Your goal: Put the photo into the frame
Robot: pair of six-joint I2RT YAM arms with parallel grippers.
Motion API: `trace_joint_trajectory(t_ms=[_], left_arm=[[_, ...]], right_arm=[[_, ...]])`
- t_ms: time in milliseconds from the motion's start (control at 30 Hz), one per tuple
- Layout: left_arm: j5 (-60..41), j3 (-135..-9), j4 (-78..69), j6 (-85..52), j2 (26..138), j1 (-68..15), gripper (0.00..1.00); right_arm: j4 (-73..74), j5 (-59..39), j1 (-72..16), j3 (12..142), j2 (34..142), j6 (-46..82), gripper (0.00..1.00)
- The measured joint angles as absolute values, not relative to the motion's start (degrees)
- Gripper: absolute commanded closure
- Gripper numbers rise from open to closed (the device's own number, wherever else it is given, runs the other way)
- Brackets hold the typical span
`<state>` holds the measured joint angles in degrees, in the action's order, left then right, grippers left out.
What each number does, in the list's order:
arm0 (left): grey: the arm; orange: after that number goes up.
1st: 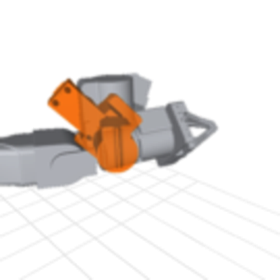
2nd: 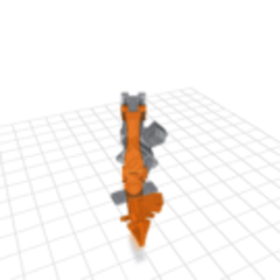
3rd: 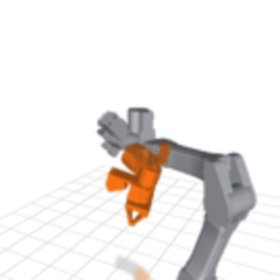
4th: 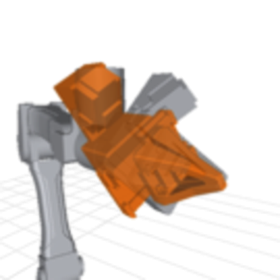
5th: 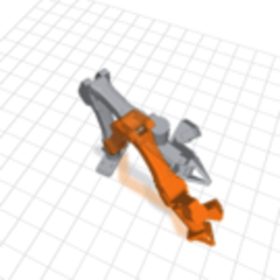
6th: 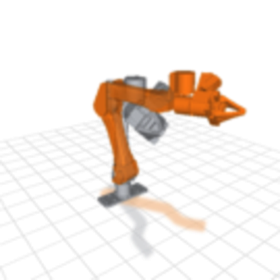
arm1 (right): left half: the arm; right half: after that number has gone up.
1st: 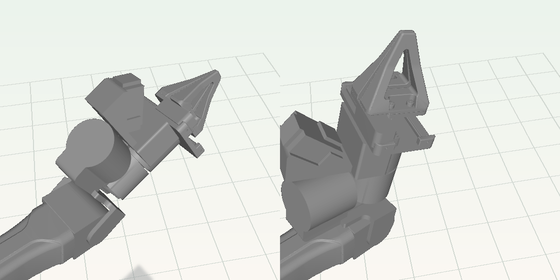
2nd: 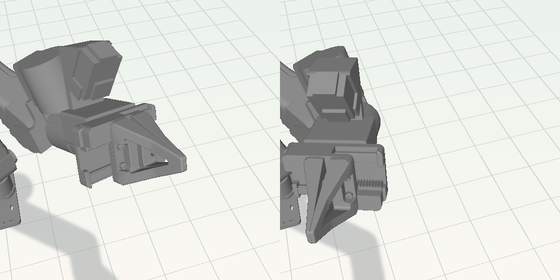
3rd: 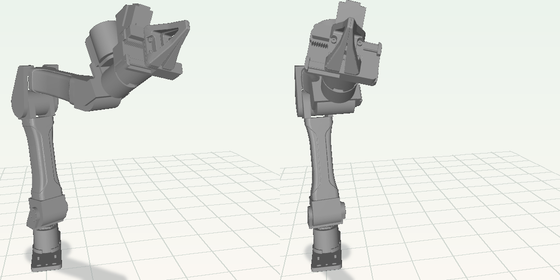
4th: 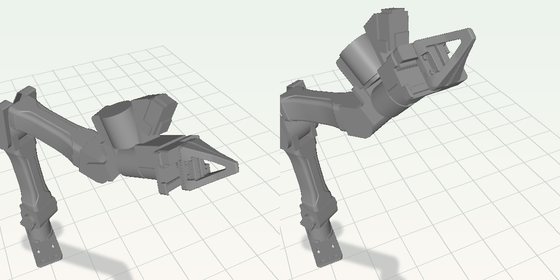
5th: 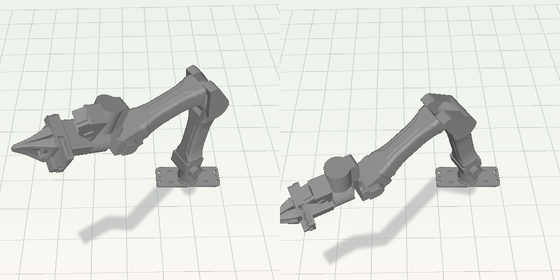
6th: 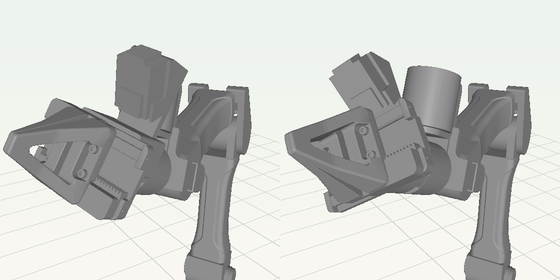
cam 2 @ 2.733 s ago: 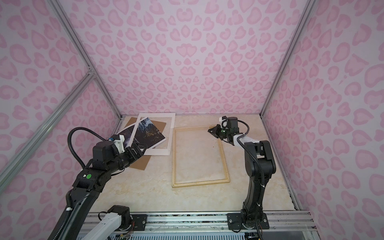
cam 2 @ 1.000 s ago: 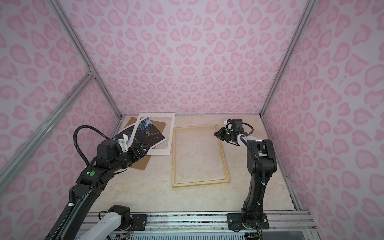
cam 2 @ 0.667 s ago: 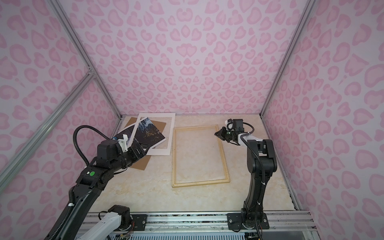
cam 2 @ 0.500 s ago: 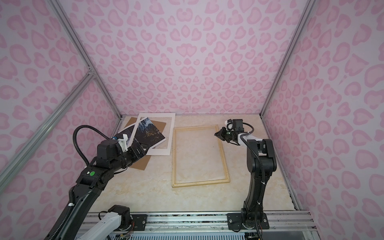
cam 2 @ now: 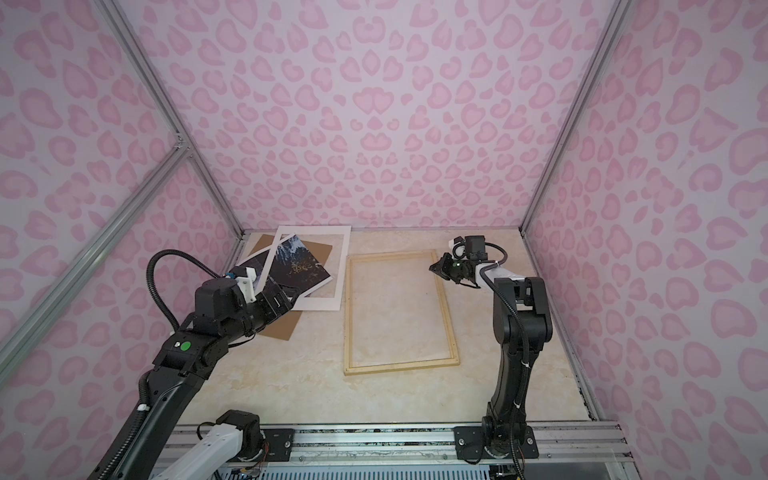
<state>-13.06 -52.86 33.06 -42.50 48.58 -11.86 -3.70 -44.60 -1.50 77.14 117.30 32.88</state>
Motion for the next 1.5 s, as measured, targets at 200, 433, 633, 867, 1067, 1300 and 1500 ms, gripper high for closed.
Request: trace_joint_trajectory(t_ms=[200,433,633,867,1067,1300,1500], left_arm=[[-13.0,-52.9,33.1,-42.5,48.6,-11.9,0.02],[-13.0,-52.8,32.9,-42.5,48.9,-11.9,0.02],[-13.1,-52.5,32.8,-42.5,49.1,-11.9,0.02],[-13.1,-52.3,32.8,-42.5,49.3,-11.9,0.02],[-13.1,-52.3,32.6,-42.5,49.9,-12.0,0.02],[-13.1,-52.2,32.6,-42.5,50.2,-12.0,0.02],[-13.1,-52.2,32.6,-42.5,50.7,-12.0,0.02]], right_arm=[[-5.8,-44.5,-1.5,78.4,118.0,31.8,1.0],[-9.0,-43.9,-1.4,79.7,118.0,29.5,1.0],[-12.7,-43.5,-1.3,81.7,118.5,26.7,1.0],[-17.2,-43.1,-1.2,83.9,119.2,23.7,1.0],[-22.0,-43.0,-1.4,86.0,119.5,21.0,1.0],[-27.0,-42.6,-1.3,89.1,120.2,17.6,1.0],[-30.2,-42.3,-1.1,90.5,120.4,15.4,1.0]])
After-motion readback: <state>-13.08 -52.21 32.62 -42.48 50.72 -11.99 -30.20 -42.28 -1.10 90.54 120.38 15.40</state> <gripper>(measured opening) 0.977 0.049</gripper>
